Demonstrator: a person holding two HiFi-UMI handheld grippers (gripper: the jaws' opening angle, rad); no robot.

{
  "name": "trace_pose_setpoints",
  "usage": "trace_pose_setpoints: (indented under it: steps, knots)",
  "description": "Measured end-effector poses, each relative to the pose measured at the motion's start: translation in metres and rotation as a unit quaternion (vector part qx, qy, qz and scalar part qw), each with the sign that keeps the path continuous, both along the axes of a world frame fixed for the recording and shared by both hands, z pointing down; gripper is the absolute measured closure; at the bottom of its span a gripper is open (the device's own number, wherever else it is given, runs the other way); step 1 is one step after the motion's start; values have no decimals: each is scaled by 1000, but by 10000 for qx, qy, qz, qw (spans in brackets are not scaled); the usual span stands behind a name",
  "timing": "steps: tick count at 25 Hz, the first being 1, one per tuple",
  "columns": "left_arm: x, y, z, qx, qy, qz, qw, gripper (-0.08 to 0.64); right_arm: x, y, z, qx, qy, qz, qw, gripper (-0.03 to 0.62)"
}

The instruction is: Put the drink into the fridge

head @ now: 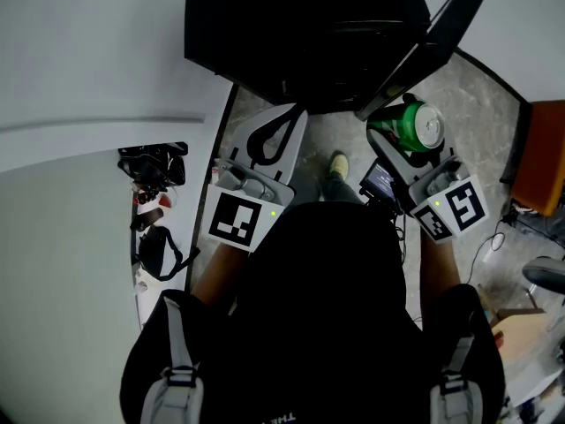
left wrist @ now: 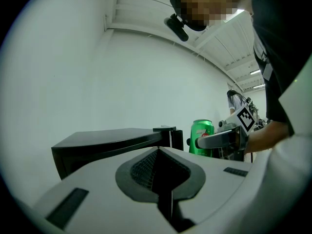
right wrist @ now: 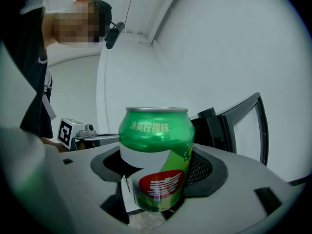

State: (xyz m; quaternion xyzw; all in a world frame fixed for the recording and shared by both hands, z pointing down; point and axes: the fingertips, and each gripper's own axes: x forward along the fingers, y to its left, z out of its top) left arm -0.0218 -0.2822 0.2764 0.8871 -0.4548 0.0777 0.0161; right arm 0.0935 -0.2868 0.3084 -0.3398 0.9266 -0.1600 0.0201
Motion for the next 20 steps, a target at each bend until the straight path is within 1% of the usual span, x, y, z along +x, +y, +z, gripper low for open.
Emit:
trace_pose_setpoints:
  steps: [6, 9, 14, 20]
  knots:
    - [-10, -2, 8, -91, 126, -172, 9997, 549, -12, -3, 9, -88, 227, -149, 9996, 252]
    - [-19, -7, 11, -139, 229, -279, 9993, 549, -24, -5, 17, -153, 383, -262, 9988, 252]
    - [-39, -14, 17, -243, 345, -445, 9981, 549, -43, -14, 25, -198, 490, -325, 9981, 252]
    - [-51, -21, 28, -284, 343, -585, 9973, 549, -56, -26, 34, -226, 587, -426, 9971, 252]
